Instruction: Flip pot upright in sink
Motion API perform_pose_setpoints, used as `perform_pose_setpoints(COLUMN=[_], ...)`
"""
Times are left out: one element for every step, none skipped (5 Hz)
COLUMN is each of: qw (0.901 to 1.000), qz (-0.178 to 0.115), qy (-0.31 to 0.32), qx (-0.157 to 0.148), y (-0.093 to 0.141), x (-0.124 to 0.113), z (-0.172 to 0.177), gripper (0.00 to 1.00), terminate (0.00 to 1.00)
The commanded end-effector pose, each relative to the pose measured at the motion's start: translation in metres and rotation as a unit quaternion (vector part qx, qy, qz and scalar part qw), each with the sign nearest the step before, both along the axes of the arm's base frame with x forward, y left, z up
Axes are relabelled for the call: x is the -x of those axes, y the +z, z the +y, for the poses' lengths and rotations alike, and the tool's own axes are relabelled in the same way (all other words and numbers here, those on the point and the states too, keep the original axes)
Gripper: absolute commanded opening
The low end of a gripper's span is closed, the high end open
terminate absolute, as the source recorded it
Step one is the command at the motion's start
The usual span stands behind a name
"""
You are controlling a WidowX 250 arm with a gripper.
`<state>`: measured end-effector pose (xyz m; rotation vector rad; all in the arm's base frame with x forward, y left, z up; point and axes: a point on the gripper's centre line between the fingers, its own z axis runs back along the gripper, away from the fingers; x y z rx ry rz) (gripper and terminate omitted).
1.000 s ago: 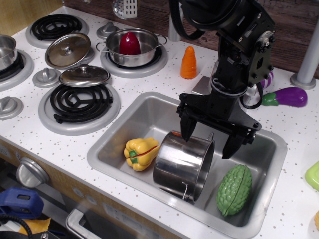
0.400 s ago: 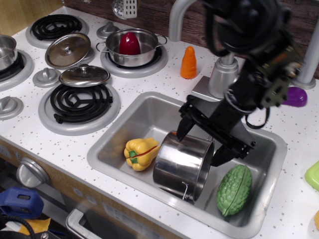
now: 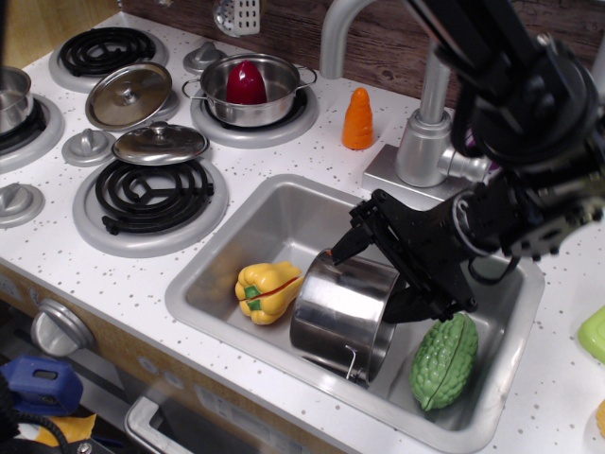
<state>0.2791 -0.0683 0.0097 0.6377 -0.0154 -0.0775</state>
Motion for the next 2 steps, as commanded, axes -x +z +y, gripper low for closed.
perform_pose_setpoints(qw=[0.9988,0.9984], qz=[-0.04,-0.047], qy=[-0.005,-0.012], qx=[-0.028,-0.029], y=[0.0,-0.004], x=[-0.007,-0.007], z=[0.004,0.017], gripper=[1.0,1.0], terminate=[0.0,0.0])
